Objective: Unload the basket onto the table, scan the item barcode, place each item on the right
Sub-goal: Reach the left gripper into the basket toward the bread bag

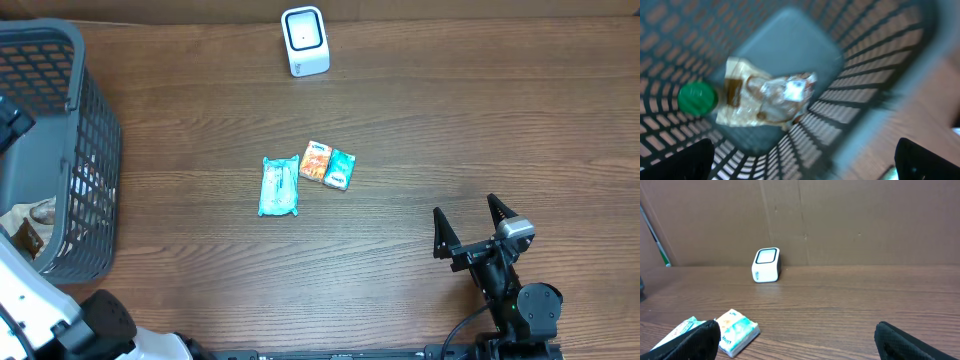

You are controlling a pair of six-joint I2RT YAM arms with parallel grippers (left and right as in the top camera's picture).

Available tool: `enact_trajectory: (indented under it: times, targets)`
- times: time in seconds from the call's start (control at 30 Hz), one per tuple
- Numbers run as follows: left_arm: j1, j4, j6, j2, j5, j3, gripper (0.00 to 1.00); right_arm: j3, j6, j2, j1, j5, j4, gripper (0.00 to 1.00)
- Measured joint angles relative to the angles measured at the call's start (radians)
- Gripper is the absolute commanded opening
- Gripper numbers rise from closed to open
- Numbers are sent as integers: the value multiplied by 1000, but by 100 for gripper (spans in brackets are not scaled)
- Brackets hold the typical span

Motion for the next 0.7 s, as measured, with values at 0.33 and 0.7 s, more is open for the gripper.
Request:
enact_trajectory:
  times: [0.33,0.7]
  targets:
    - [112,289,16,4,36,-409,100,0,0,0,0,-1,0,100]
    - [110,471,125,146,51,-615,98,0,0,0,0,0,1,100]
